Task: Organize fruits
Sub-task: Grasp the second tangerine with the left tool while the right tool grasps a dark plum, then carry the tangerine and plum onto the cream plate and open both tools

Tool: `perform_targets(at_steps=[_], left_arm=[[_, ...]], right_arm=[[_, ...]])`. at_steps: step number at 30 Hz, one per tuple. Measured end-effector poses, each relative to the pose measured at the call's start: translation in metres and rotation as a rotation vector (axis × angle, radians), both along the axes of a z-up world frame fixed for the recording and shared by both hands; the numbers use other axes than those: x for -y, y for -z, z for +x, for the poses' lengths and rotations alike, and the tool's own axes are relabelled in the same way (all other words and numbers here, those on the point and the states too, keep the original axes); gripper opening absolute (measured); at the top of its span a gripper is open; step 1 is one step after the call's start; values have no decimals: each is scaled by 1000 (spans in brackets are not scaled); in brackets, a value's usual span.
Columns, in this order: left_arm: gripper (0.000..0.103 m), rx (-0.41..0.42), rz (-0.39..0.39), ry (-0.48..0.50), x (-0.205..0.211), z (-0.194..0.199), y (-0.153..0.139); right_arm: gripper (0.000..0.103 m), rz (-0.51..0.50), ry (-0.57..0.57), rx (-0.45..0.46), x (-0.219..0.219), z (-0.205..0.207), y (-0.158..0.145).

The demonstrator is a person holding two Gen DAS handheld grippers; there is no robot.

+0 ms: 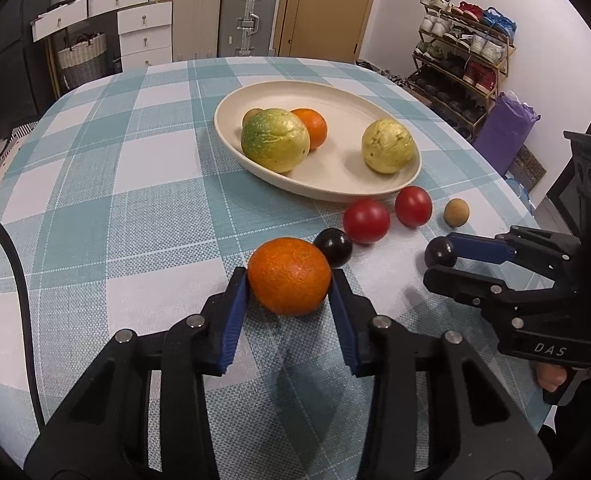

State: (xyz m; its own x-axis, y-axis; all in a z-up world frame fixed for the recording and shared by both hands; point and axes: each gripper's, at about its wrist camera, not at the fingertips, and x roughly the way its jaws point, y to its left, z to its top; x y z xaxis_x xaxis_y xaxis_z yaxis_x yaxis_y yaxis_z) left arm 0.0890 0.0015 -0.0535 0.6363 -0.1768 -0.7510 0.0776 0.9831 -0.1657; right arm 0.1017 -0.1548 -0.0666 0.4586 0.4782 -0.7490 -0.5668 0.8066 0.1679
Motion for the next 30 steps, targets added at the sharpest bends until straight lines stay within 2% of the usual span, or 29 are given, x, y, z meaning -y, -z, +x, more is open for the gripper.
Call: perform_targets(at_steps=[6, 20, 30], left_arm=[[37, 35, 24, 2, 4, -5, -6], [37, 60, 7, -2, 1, -12, -12], [37, 93, -3, -5, 0, -16, -20]], right_arm=[[44, -13, -1, 9, -2, -2, 0], [26, -34, 26, 21, -3, 0, 0], [26, 2, 19, 50, 3, -6, -9]])
